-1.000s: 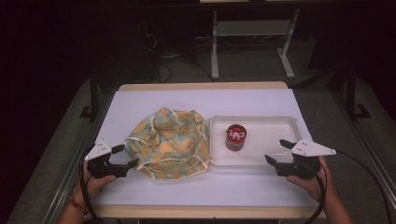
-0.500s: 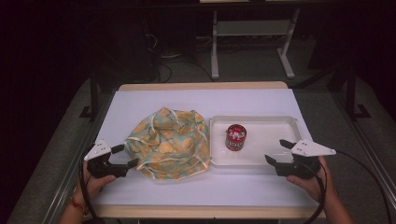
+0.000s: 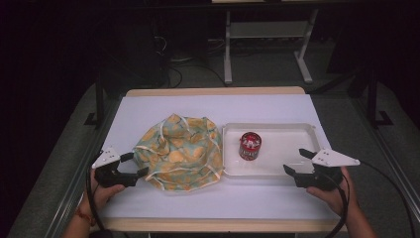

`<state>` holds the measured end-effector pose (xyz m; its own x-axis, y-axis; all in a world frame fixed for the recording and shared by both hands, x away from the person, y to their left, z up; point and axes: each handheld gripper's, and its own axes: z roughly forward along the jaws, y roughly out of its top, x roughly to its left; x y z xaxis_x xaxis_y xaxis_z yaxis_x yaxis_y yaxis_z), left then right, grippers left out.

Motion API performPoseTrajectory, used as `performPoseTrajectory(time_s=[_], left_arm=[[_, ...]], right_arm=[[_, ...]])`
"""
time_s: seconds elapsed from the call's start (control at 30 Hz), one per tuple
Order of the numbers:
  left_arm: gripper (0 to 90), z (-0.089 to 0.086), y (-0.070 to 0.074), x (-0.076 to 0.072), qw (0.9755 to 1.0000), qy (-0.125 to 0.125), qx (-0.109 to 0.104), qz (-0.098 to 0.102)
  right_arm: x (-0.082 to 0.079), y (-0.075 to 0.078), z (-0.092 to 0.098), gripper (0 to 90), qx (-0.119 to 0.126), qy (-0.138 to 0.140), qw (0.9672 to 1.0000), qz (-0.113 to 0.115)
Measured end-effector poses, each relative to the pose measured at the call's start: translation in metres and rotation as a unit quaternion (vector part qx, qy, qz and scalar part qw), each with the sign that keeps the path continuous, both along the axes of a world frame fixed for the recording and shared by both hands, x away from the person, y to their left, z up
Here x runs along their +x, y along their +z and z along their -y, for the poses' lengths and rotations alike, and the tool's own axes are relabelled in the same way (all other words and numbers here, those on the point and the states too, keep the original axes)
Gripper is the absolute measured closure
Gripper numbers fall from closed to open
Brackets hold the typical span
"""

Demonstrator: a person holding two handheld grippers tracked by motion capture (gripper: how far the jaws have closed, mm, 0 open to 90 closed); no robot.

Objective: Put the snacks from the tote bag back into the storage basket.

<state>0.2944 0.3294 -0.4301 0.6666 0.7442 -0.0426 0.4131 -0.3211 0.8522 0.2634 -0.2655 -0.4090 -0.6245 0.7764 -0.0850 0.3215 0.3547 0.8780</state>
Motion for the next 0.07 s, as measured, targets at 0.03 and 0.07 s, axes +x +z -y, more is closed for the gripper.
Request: performPoseTrajectory(time_s=[0.03,0.07], left_arm=[[13.9,0.0004,-0.0001,0.0,1.0,0.0,0.0,0.0],[13.9,0.0005,-0.0001,0.0,1.0,0.0,0.001,-0.001]], right_arm=[[-0.0003,0.0002,0.0001,22.6,0.0,0.0,1.0,0.0],[-0.0005,0.0003,0.0004,22.5,0.0,0.0,1.0,0.001]])
